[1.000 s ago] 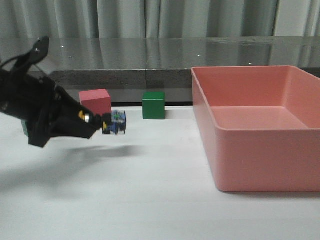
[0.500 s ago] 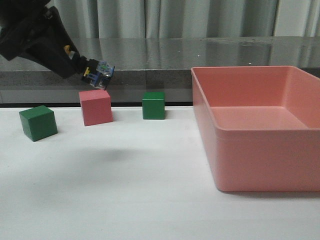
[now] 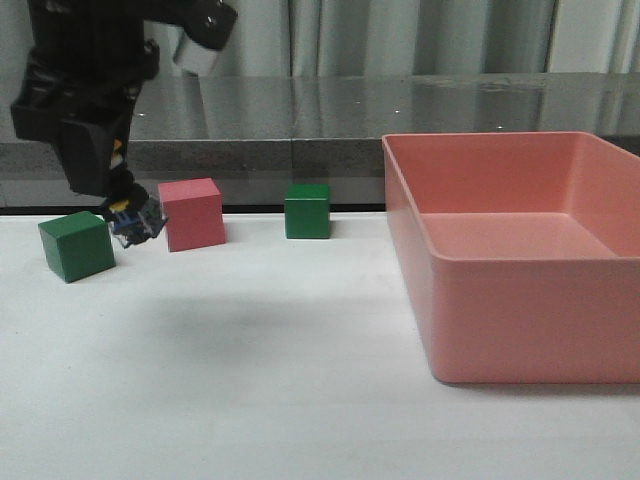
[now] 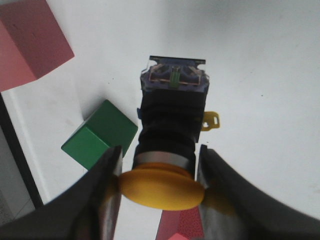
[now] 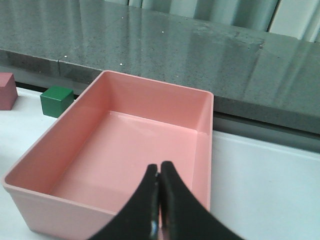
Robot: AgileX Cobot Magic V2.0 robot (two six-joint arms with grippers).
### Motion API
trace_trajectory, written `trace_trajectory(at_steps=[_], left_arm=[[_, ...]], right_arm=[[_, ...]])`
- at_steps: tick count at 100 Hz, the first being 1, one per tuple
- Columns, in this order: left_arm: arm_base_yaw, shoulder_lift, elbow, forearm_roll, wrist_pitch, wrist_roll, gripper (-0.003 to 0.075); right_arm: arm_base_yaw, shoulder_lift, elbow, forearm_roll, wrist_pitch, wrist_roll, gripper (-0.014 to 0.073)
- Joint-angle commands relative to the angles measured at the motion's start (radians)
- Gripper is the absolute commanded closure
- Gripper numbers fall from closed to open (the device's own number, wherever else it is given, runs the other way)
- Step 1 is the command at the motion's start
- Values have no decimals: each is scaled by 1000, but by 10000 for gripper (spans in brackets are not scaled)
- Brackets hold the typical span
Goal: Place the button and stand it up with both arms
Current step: 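Lift the button with the left gripper and rotate it upright, then lower the button upright onto the table, yellow cap up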
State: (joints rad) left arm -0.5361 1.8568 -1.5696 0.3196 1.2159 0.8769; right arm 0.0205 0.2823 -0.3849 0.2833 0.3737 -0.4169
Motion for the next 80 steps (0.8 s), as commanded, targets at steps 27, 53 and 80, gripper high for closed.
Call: trace_trajectory(at_steps=[27,53,80], left_arm=[[-30,68,-51,50,50,-29,738],[-32,97,-51,52,50,-29,738],[-32,104,-48,44,50,-29,738]], right_arm=[[-1,8,-25,13,-70,0,703],[-1,8,-25,13,-70,0,703],[-1,8,-25,13,-70,0,703]])
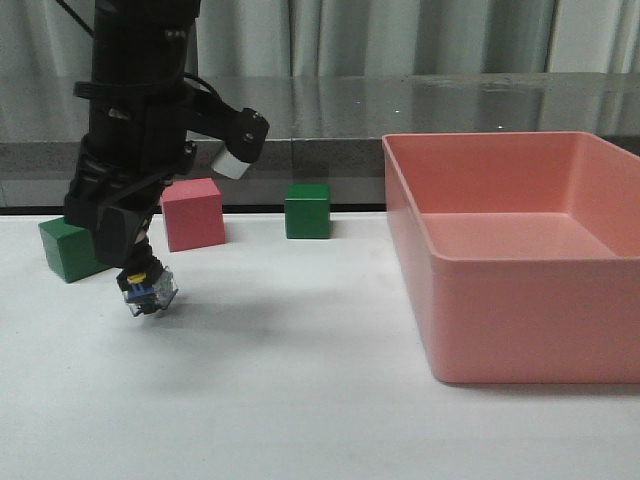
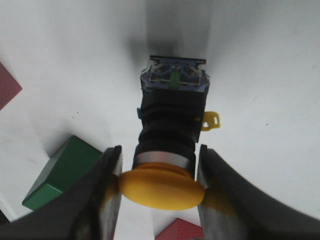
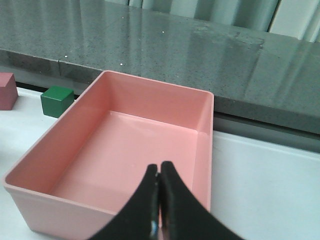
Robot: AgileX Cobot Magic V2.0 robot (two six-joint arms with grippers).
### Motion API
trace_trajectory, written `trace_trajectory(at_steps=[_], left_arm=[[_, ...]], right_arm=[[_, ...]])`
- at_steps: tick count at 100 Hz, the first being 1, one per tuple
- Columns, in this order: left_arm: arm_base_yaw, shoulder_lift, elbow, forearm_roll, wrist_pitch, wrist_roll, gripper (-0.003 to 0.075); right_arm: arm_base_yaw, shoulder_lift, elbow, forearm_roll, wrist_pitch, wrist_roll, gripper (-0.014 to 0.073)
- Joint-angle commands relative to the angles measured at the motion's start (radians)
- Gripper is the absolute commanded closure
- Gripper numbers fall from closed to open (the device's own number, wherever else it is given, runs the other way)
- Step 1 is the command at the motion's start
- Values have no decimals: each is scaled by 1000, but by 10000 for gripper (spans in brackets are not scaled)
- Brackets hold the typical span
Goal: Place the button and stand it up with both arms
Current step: 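Lower the button upright onto the table, yellow cap up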
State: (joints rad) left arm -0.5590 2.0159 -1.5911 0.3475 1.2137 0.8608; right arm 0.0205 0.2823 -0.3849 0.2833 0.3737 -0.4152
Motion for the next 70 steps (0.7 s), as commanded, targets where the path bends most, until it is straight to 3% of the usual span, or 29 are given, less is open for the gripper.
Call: trace_trajectory(at_steps=[1,70], left_arm=[[-9,-53,-27,16,52,-12,738],[-9,-43,-27,-6,52,-2,738]], right_arm=[[-1,8,-25,13,-70,-1,703],[-1,8,-25,13,-70,-1,703]])
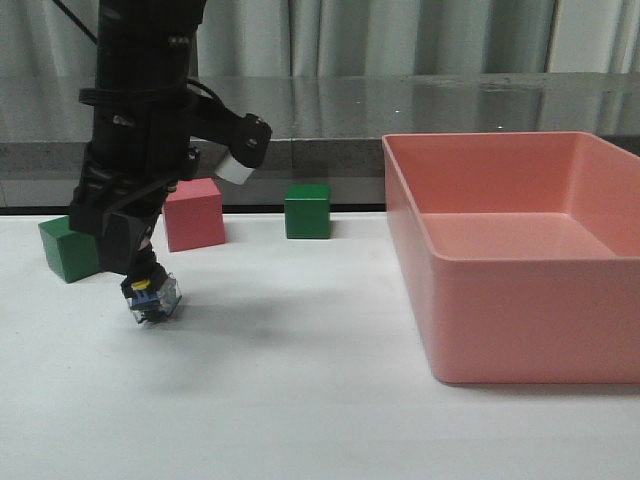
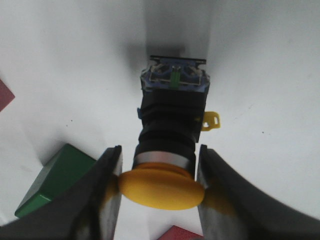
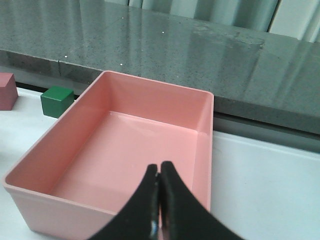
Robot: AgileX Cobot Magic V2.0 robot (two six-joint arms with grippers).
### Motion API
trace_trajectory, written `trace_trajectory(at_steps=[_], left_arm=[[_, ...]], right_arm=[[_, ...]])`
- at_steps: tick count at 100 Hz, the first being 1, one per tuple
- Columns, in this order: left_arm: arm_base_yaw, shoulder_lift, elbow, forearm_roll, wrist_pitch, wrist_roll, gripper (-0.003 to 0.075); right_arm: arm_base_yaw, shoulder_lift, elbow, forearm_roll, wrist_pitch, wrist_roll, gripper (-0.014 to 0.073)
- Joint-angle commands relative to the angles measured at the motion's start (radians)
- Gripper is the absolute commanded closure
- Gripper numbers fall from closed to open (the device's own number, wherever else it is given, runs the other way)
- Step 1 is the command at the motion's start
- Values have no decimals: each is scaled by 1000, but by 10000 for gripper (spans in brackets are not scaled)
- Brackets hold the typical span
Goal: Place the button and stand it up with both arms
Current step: 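Lower the button upright onto the table, yellow cap up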
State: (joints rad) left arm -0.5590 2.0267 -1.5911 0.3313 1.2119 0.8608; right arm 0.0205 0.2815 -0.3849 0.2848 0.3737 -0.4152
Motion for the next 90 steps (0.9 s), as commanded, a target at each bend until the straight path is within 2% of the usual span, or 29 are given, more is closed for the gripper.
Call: trace_trajectory(at_steps=[1,51,59,68,85,90], left_arm=[[-9,-54,-27,11,54,-2,738],[-9,-54,-27,-34,54,7,736],[-9,-54,-27,-47,54,7,701],[-9,-54,-27,-46,54,7,585],[-9,-54,-27,-43,54,7,226],[-9,-54,-27,-34,54,7,149]], right_arm=[[-1,8,-25,11,-70,-1,703],[-1,8,-25,11,-70,-1,703],[-1,8,-25,11,-70,-1,703],[-1,8,-25,11,-70,-1,703],[-1,8,-25,11,-70,-1,703],[-1,8,-25,11,-70,-1,703]])
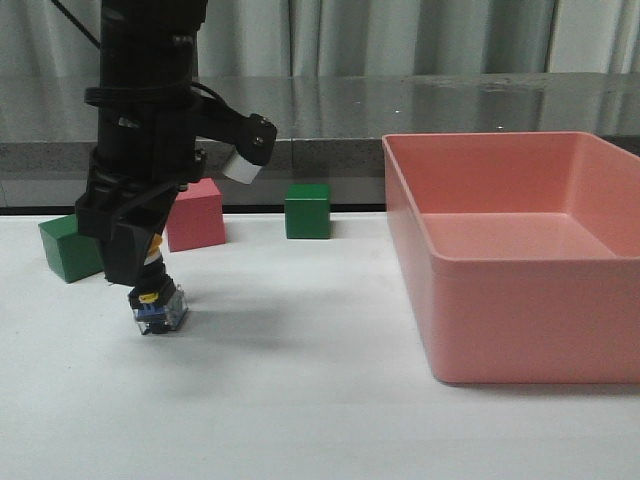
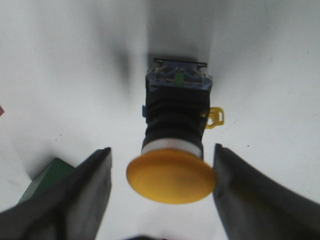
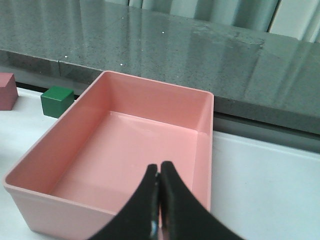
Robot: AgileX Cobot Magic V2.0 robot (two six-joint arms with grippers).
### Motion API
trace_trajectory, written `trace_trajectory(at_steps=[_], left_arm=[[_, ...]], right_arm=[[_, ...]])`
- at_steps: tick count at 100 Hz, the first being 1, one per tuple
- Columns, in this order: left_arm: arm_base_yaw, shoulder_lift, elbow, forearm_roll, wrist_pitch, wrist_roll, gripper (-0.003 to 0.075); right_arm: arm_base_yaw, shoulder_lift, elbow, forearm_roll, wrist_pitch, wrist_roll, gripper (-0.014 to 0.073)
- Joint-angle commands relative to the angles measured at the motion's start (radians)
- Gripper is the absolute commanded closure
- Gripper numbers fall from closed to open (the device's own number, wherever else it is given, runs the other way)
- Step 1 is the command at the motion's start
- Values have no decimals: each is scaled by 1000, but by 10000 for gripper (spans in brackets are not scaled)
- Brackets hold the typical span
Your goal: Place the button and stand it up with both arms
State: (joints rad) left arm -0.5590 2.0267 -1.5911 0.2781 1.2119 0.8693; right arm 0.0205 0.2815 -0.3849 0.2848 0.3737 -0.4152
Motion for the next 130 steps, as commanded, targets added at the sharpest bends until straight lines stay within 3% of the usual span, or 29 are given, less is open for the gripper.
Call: trace_trajectory(at_steps=[1,9,56,62,69,74,99,108,130], left_arm=[[-9,-54,-27,22,54,-1,141],[-9,-54,-27,41,54,-1,87],[20,-159,-27,59,54,-3,93],[35,-192,-27,66,54,-68,109],[55,-233,-27,86,54,-226,169],[69,-263,-27,106,54,-268,237],[178,-409,-27,83,41,-412,741],[226,-464,-27,7,-3,-424,739],[288,-622,24,-162,-258,-492,739]], right_arm=[[-1,8,-25,11,-70,-1,703],[-1,8,-25,11,-70,-1,703],[-1,8,-25,11,-70,-1,703],[-1,8,-25,11,-70,-1,703],[-1,8,-25,11,-70,-1,703],[-1,8,-25,11,-70,-1,703],[-1,8,-25,11,-70,-1,703],[-1,8,-25,11,-70,-1,703],[-1,8,-25,11,-70,-1,703]])
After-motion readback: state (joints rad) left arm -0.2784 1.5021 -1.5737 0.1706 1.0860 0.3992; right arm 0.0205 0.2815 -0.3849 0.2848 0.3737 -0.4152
